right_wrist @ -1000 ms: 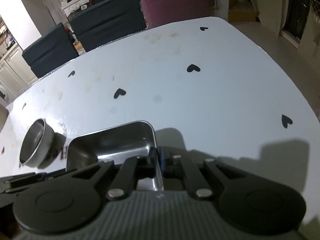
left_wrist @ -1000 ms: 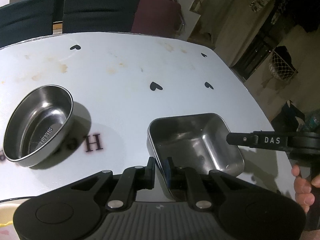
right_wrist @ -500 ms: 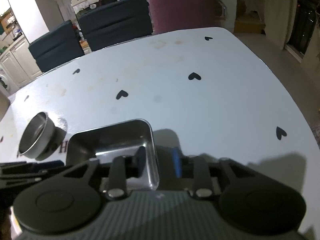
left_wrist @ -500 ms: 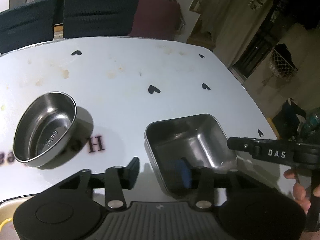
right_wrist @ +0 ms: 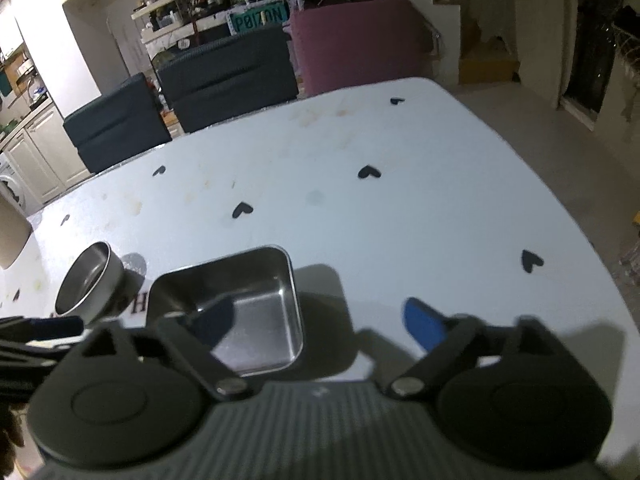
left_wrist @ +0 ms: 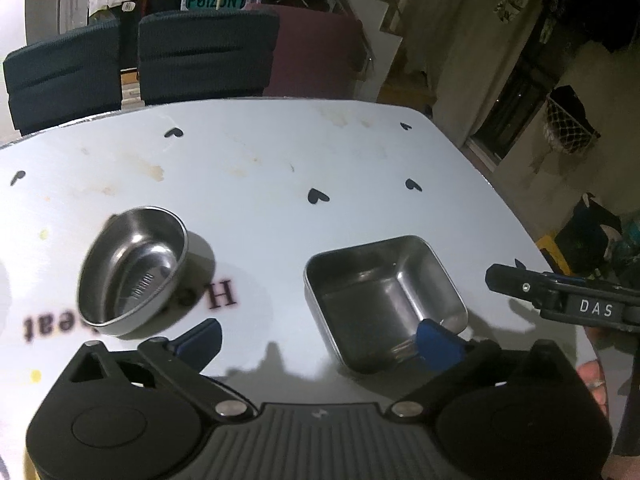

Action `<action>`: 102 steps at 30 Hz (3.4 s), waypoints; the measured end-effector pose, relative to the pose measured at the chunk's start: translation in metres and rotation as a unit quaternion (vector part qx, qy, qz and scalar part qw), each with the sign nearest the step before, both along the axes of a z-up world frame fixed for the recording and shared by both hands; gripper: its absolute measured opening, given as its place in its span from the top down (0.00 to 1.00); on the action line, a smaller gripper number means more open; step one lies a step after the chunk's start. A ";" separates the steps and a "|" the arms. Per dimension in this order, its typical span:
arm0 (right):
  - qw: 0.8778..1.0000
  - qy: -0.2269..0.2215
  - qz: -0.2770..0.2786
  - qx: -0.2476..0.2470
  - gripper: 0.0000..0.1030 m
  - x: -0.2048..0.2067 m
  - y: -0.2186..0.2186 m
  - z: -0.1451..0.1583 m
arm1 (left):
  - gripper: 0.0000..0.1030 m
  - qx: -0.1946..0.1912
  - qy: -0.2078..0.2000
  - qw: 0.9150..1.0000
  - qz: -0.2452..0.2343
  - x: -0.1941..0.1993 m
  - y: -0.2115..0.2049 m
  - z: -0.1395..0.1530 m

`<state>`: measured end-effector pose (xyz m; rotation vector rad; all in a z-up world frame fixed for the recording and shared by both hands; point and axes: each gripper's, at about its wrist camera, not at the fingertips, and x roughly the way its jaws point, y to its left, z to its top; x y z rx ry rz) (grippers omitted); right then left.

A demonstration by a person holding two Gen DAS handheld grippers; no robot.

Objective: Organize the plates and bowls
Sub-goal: 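Lower the second steel tray onto the table and open both grippers, then move both grippers to the oval steel bowl rim and close them, then lift the oval steel bowl with both grippers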

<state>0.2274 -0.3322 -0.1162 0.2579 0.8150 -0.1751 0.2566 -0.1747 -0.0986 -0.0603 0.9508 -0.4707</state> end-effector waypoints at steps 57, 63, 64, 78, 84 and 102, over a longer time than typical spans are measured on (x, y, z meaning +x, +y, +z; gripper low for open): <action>0.982 0.010 0.189 -0.013 0.86 0.170 0.182 -0.028 | 0.34 -0.071 0.056 0.991 0.102 0.071 0.165 -0.033; 0.990 0.036 0.136 0.004 0.93 0.160 0.170 -0.022 | 0.47 -0.084 0.080 0.986 0.118 0.073 0.163 -0.036; 0.991 0.041 0.128 0.008 0.94 0.159 0.168 -0.023 | 0.48 -0.084 0.082 0.986 0.122 0.073 0.163 -0.037; 0.990 0.067 0.121 0.025 0.94 0.130 0.165 -0.023 | 0.75 -0.091 0.088 0.978 0.163 0.084 0.159 -0.049; 0.989 0.068 0.126 0.030 0.94 0.132 0.166 -0.023 | 0.79 -0.076 0.090 0.980 0.163 0.086 0.156 -0.058; 0.992 0.014 0.117 0.045 0.95 0.106 0.158 0.012 | 0.96 -0.093 0.040 0.984 0.147 0.061 0.152 -0.023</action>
